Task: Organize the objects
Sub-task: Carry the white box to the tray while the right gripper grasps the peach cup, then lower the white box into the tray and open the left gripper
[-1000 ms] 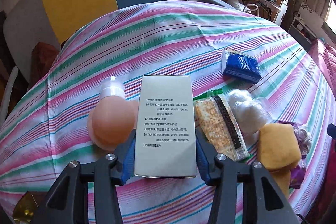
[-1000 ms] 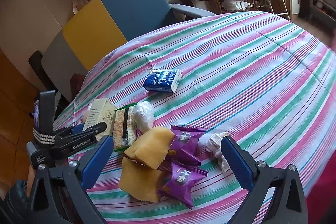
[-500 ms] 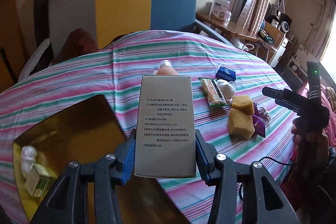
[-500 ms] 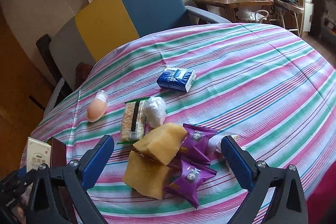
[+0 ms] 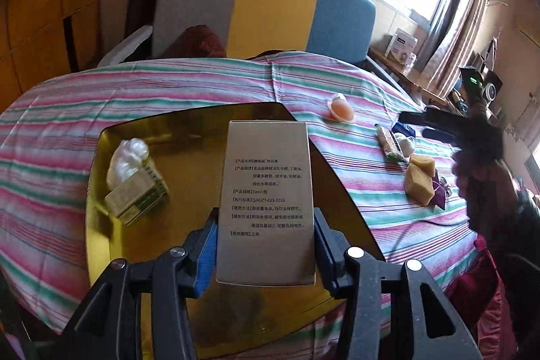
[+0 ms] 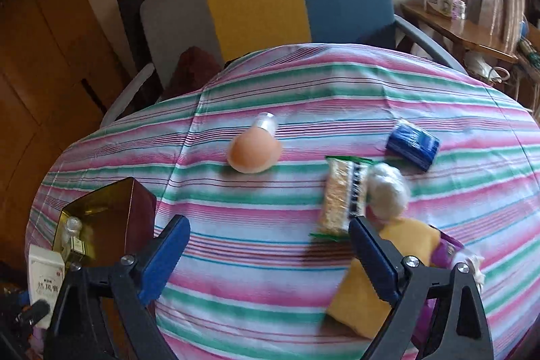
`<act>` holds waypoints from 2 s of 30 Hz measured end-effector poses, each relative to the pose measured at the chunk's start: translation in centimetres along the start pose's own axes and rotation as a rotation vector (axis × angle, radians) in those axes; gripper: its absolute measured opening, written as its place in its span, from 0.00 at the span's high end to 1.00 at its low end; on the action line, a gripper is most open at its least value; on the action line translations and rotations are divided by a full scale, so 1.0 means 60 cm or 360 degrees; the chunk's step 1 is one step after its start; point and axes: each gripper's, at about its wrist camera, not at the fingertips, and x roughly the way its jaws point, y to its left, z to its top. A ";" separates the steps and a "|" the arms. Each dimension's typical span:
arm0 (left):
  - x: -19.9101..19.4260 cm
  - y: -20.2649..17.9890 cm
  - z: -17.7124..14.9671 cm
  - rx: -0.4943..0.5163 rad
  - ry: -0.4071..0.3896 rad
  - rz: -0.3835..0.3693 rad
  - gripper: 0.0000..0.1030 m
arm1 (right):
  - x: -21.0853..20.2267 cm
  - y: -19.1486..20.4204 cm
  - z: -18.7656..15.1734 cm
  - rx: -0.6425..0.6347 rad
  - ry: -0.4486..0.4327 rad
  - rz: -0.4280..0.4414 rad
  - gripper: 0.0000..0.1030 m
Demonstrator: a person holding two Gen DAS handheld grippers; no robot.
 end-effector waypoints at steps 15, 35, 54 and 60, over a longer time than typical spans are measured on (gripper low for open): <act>-0.035 0.103 -0.043 -0.0203 0.0035 0.0094 0.51 | 0.251 0.043 0.125 0.0033 0.0350 -0.0255 0.08; -0.065 0.144 -0.075 -0.0353 0.0111 0.0243 0.51 | 0.119 0.080 -0.037 -0.0415 0.0302 -0.0061 0.43; 0.032 0.132 -0.074 -0.0228 0.0293 0.0454 0.51 | 0.085 0.043 -0.104 -0.0397 0.0251 0.0071 0.43; 0.051 0.136 -0.079 -0.0238 0.0289 0.0521 0.51 | 0.090 0.035 -0.105 -0.0378 0.0244 0.0081 0.43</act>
